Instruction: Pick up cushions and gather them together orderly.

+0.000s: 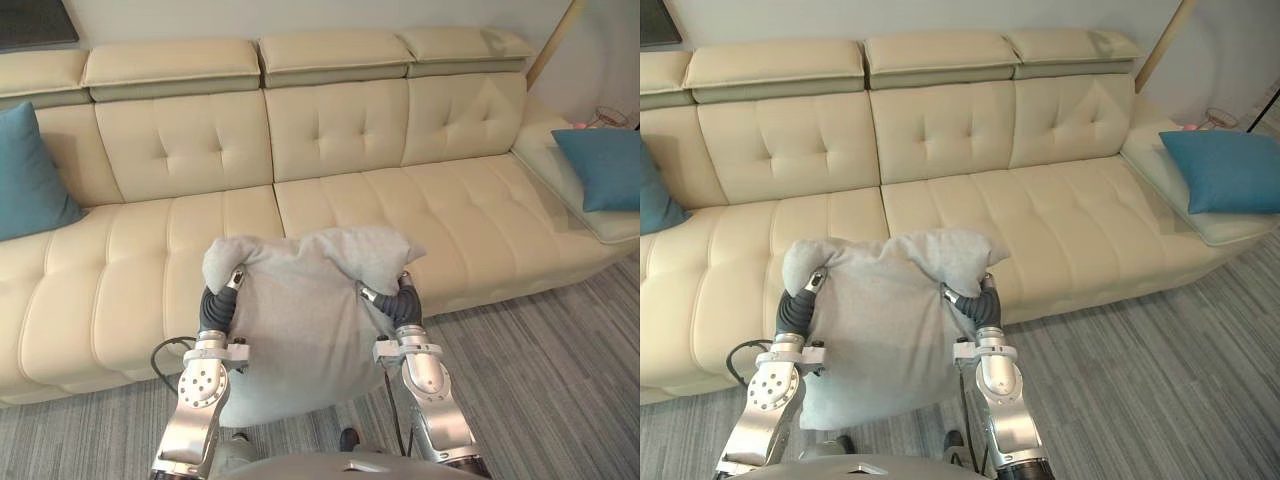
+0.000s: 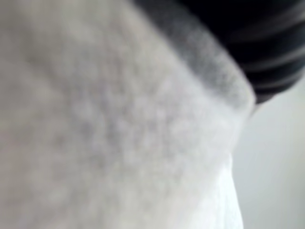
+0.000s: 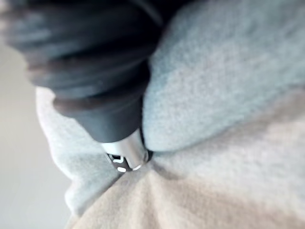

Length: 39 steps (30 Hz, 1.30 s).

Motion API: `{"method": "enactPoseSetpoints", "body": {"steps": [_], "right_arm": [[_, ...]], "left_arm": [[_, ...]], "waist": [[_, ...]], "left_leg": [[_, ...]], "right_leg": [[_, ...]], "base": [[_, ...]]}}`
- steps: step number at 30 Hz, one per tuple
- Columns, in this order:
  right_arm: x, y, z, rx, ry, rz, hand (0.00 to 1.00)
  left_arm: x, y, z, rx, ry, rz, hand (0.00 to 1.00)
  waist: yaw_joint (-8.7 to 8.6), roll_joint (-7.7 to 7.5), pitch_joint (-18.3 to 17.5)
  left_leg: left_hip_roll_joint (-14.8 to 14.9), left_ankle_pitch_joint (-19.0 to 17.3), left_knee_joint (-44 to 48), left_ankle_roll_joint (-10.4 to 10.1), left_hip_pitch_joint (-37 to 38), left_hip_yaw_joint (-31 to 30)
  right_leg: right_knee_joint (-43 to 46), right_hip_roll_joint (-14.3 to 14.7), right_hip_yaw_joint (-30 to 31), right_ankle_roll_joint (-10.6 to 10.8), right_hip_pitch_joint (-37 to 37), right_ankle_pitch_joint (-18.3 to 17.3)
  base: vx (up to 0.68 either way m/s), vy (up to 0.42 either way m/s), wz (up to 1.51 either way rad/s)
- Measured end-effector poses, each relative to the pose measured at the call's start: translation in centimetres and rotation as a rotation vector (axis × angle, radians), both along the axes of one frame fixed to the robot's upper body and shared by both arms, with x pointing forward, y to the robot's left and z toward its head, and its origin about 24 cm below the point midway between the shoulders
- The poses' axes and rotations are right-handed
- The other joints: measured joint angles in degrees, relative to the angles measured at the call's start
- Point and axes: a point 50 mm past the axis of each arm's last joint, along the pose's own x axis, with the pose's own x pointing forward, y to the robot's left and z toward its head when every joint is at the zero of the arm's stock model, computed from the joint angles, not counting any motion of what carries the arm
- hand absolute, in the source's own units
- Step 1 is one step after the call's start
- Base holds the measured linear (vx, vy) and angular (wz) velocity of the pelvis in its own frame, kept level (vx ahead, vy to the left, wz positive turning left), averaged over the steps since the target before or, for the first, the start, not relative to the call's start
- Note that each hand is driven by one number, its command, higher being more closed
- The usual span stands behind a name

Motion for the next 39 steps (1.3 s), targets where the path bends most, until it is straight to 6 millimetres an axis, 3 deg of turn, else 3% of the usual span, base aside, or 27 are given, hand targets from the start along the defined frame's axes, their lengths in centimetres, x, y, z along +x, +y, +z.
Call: {"method": "enactPoseSetpoints", "body": {"steps": [4,6,7,8,9,11,14,17,19,23,24,25,26,27,28,29,30,31,32,33,36,37,38,39], "right_arm": [[0.1,0.0,0.0,-0.002,-0.001,0.002,1.00],[0.1,0.2,-0.2,0.003,0.007,0.017,1.00],[0.1,0.4,-0.3,0.008,0.012,0.021,1.00],[0.2,0.9,-0.6,0.025,0.026,0.028,1.00],[0.2,1.3,-0.8,0.032,0.032,0.038,1.00],[0.8,1.8,-0.6,0.029,0.024,0.059,1.00],[1.7,1.9,0.3,0.025,-0.014,0.065,1.00],[2.3,1.7,0.9,0.018,-0.042,0.061,1.00],[2.6,1.1,1.3,0.008,-0.058,0.047,1.00],[2.2,0.0,0.9,-0.044,-0.044,0.046,1.00],[2.0,-0.2,0.9,-0.055,-0.043,0.044,1.00],[1.5,-0.7,0.9,-0.066,-0.044,0.034,1.00],[0.9,-1.1,0.9,-0.078,-0.041,0.026,1.00],[0.7,-1.3,0.9,-0.082,-0.040,0.021,1.00],[0.2,-1.6,0.9,-0.088,-0.033,0.011,1.00],[0.0,-1.8,1.2,-0.093,-0.043,0.004,1.00],[0.1,-2.1,1.8,-0.098,-0.071,-0.009,1.00],[0.1,-2.0,2.0,-0.087,-0.078,-0.015,1.00],[0.0,-2.2,2.0,-0.088,-0.078,-0.032,1.00],[0.1,-2.6,2.2,-0.097,-0.086,-0.047,1.00],[-0.1,-2.8,2.1,-0.103,-0.080,-0.054,1.00],[-0.6,-2.8,2.1,-0.105,-0.079,-0.054,1.00],[-0.8,-2.3,1.6,-0.077,-0.052,-0.050,1.00],[-1.1,-1.9,1.2,-0.047,-0.036,-0.055,1.00]], "left_arm": [[0.0,0.1,0.0,0.002,0.002,-0.006,1.00],[-0.1,0.5,-0.1,0.007,0.006,0.001,1.00],[-0.1,0.7,-0.1,0.011,0.008,0.004,1.00],[-0.2,1.1,-0.1,0.024,0.009,0.011,1.00],[-0.2,1.5,-0.1,0.031,0.009,0.022,1.00],[-0.2,1.9,-0.1,0.030,0.007,0.039,1.00],[0.1,1.9,0.3,0.014,-0.009,0.056,1.00],[0.8,1.9,1.0,0.016,-0.047,0.068,1.00],[1.3,1.4,1.5,0.032,-0.071,0.032,1.00],[1.2,0.3,1.0,0.017,-0.051,-0.010,1.00],[1.1,0.0,0.8,0.007,-0.042,-0.015,1.00],[1.1,-0.5,0.5,-0.015,-0.027,-0.020,1.00],[1.0,-0.9,0.1,-0.036,-0.012,-0.024,1.00],[0.9,-1.1,0.1,-0.040,-0.007,-0.029,1.00],[0.8,-1.4,0.0,-0.044,-0.003,-0.044,1.00],[0.8,-1.6,0.1,-0.050,-0.007,-0.047,1.00],[1.3,-2.0,0.4,-0.066,-0.025,-0.047,1.00],[1.6,-1.9,0.7,-0.061,-0.039,-0.048,1.00],[1.9,-2.2,0.4,-0.064,-0.031,-0.061,1.00],[1.9,-2.6,0.5,-0.073,-0.034,-0.079,1.00],[1.6,-2.7,0.3,-0.084,-0.025,-0.083,1.00],[1.2,-2.9,0.3,-0.095,-0.020,-0.080,1.00],[0.7,-2.2,0.1,-0.072,-0.012,-0.073,1.00],[0.4,-1.9,-0.1,-0.058,-0.002,-0.070,1.00]], "waist": [[-0.07,-1.22,1.18],[-0.13,-2.56,2.53],[-0.18,-2.61,2.96],[-0.05,-3.97,3.17],[0.40,-4.90,3.32],[-0.32,-4.86,3.86],[-0.41,-3.54,5.45],[-1.31,-2.94,6.21],[-2.35,-2.37,6.55],[-3.54,-0.30,5.33],[-3.64,-0.04,5.04],[-3.71,0.83,4.71],[-3.79,1.56,4.45],[-3.71,1.64,4.37],[-3.66,1.60,4.28],[-3.82,2.10,4.57],[-3.49,4.40,4.35],[-2.87,3.97,4.33],[-2.48,5.09,3.31],[-1.88,5.03,3.36],[-1.61,5.01,3.32],[-0.99,6.05,2.61],[-1.14,4.95,1.44],[-1.01,3.97,1.11]], "left_leg": [[-1.95,-1.46,-0.11,1.25,1.79,-0.11],[-3.52,-1.79,-0.16,1.73,2.51,-0.27],[-4.02,-1.79,-0.24,1.76,2.50,-0.30],[-5.18,-1.76,-0.38,1.80,2.21,-0.32],[-5.76,-1.61,-0.41,1.95,1.62,-0.30],[-5.51,-0.15,-0.18,2.79,-0.50,-1.62],[-5.10,1.31,-1.64,3.65,-2.22,-3.35],[-4.93,2.94,-4.65,3.06,-2.11,-6.27],[-4.99,4.11,-6.84,1.16,-1.75,-8.95],[-2.06,3.05,-5.98,-1.72,-3.05,-12.28],[-1.23,2.32,-2.54,-1.88,-4.47,-12.22],[0.11,-0.97,9.13,-2.16,-8.67,-12.08],[2.30,-1.23,17.01,-1.70,-11.62,-9.98],[3.42,-0.81,18.92,-1.05,-12.13,-8.22],[4.77,0.76,20.89,1.36,-11.73,-4.81],[5.22,2.39,20.99,3.69,-10.47,-2.78],[8.26,2.23,22.55,3.77,-10.09,-1.43],[8.49,2.33,24.36,3.77,-10.28,-0.53],[9.02,-1.02,26.14,2.68,-12.01,0.17],[7.04,-4.03,23.96,2.27,-11.96,0.64],[3.13,-3.22,10.16,1.46,-9.39,-0.13],[2.38,3.98,0.66,1.51,-7.28,-1.85],[1.33,7.08,-2.00,0.71,-6.01,-1.93],[0.49,7.38,-4.09,0.88,-4.76,-1.49]], "right_leg": [[9.47,-2.23,-0.11,-1.71,-2.94,-1.83],[15.04,-4.19,-0.36,-2.39,-4.70,-2.40],[15.65,-4.73,-0.56,-3.30,-5.08,-2.95],[15.57,-5.81,-1.52,-5.01,-5.39,-4.83],[14.11,-6.22,-1.81,-4.35,-5.42,-6.83],[11.14,-5.37,-3.46,-4.33,-5.63,-6.66],[8.35,-4.43,-3.10,-4.76,-6.19,-2.94],[7.64,-2.51,-1.38,-3.54,-6.13,-4.25],[9.21,-1.49,-2.04,-1.70,-6.29,-5.40],[11.01,0.57,-6.34,-3.52,-6.08,-9.47],[10.71,1.06,-7.49,-3.77,-5.90,-9.56],[10.15,1.98,-8.72,-4.30,-5.11,-9.83],[9.12,3.32,-9.80,-4.56,-3.21,-9.95],[9.12,3.61,-10.10,-4.65,-2.35,-10.00],[10.71,3.31,-10.20,-4.66,-1.45,-10.00],[17.93,2.70,-10.35,-5.52,-4.58,-10.88],[9.14,5.44,-9.03,-6.76,-5.70,-12.48],[-0.79,5.63,-9.10,-7.07,-3.25,-4.80],[-5.54,6.13,-10.14,-6.80,0.39,1.31],[-5.01,4.80,-9.24,-7.25,0.97,0.89],[-3.76,3.09,-9.44,-6.42,4.25,-0.46],[-2.59,3.97,-9.18,-4.53,5.06,-2.36],[-2.00,3.45,-7.72,-2.86,5.79,-5.29],[-1.09,2.47,-7.15,-2.82,5.09,-5.29]], "base": [[-0.11,0.075,-0.05],[-0.18,0.094,0.00],[-0.19,0.093,-0.02],[-0.17,0.067,-0.06],[-0.15,0.066,0.05],[-0.06,0.031,0.25],[-0.03,-0.017,0.22],[0.05,-0.078,0.33],[0.10,-0.157,0.45],[0.19,-0.215,0.34],[0.21,-0.135,0.29],[0.31,-0.167,0.31],[0.35,-0.143,0.26],[0.32,-0.094,0.25],[0.30,-0.064,0.16],[0.13,-0.077,0.09],[0.05,-0.106,-0.04],[-0.03,-0.140,0.03],[0.09,-0.078,-0.01],[0.19,-0.031,0.07],[0.21,0.075,0.03],[0.25,0.200,-0.23],[0.28,0.211,-0.30],[0.24,0.179,-0.22]]}}
